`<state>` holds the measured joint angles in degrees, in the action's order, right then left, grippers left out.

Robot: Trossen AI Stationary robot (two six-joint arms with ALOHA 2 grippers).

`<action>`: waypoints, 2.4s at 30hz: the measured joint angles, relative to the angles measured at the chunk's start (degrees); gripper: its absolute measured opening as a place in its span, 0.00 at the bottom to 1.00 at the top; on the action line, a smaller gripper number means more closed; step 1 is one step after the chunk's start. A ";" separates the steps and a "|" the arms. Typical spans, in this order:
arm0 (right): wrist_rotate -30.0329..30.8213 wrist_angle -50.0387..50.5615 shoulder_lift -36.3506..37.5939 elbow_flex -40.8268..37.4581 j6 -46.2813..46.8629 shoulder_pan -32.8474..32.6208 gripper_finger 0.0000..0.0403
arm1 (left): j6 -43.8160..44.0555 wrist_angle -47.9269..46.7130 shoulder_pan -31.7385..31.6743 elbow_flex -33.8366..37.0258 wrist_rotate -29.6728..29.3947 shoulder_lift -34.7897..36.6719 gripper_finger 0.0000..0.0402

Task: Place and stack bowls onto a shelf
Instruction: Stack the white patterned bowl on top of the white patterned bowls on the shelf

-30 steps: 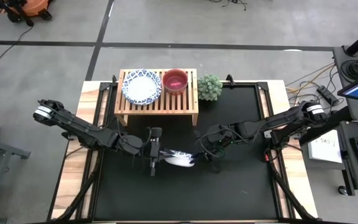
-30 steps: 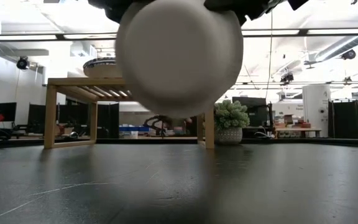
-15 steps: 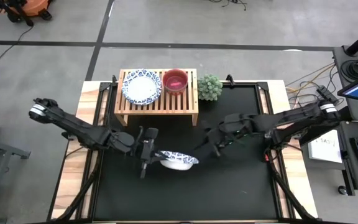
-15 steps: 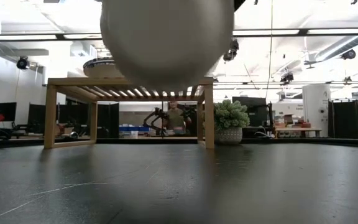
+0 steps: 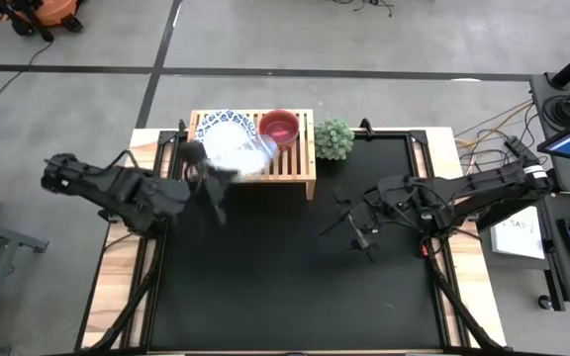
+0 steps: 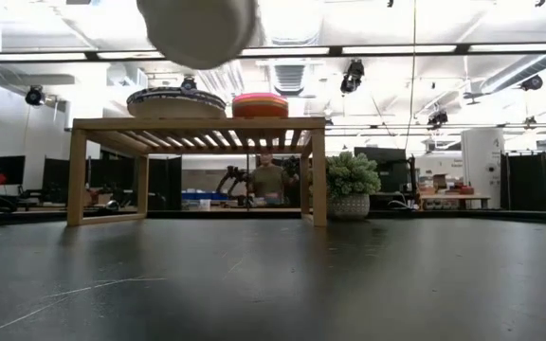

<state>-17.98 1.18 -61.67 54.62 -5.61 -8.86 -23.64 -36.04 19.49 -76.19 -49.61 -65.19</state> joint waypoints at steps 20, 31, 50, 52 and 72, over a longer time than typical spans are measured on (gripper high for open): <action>0.02 -3.23 -4.08 -1.45 1.12 0.02 0.54 | 1.48 0.50 -26.83 8.18 1.74 -0.24 0.00; 0.02 -3.23 -4.08 -1.47 1.77 0.02 0.54 | 5.29 -1.65 -26.83 8.49 5.73 -1.24 0.19; 0.02 -3.64 -4.08 -2.46 2.11 0.00 0.54 | 6.31 -11.33 -26.67 1.36 10.69 0.49 0.52; 0.02 -3.88 -4.08 -3.11 1.49 0.00 0.54 | 6.81 -7.08 -26.67 1.82 12.15 1.70 0.50; 0.02 -9.28 -4.08 -7.18 2.61 0.00 0.54 | 15.55 19.92 -27.64 27.24 13.10 12.37 0.01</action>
<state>-17.96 -8.10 -65.76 47.44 -3.00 -8.86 -8.10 -16.12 -8.15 -48.95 -36.51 -52.82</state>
